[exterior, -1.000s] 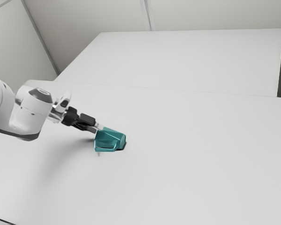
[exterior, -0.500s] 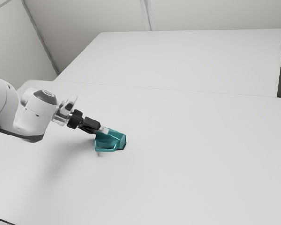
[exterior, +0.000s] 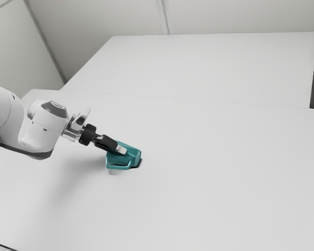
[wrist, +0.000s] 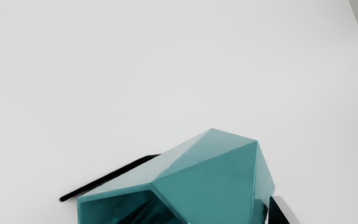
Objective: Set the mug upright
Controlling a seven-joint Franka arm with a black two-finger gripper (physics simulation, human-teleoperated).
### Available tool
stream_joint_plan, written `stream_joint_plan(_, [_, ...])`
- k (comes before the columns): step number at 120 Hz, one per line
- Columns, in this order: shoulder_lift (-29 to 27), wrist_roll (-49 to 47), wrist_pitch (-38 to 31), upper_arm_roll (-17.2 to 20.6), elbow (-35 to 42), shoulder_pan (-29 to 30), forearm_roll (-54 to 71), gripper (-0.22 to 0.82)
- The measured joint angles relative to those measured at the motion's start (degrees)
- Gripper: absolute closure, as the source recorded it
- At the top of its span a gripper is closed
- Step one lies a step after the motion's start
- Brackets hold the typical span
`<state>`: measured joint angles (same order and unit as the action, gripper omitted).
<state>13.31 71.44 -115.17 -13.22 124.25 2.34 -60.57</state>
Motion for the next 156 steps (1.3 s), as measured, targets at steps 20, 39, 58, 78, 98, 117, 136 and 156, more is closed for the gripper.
stream_joint_plan(20, [-0.77, 0.14, -0.38, 0.03, -0.03, -0.09, 0.39, 0.62])
stream_joint_plan(39, [-2.92, 0.28, -0.93, 0.91, -0.15, -0.08, 1.24, 0.73])
stream_joint_plan(58, [-5.78, 0.36, -1.91, 2.13, -0.55, -0.14, 2.87, 0.75])
stream_joint_plan(78, [-8.05, -1.64, -2.49, 3.26, -3.13, -0.12, 11.21, 0.75])
stream_joint_plan(98, [-8.29, -6.28, -2.71, 3.91, -5.36, -0.2, 24.05, 0.75])
stream_joint_plan(117, [-7.93, -12.56, -2.56, 4.71, -7.59, -0.19, 37.2, 0.75])
stream_joint_plan(136, [-7.24, -18.53, -1.83, 5.49, -10.15, -0.42, 46.69, 0.75])
stream_joint_plan(156, [-5.69, -23.97, -1.4, 6.5, -11.05, -0.46, 53.3, 0.75])
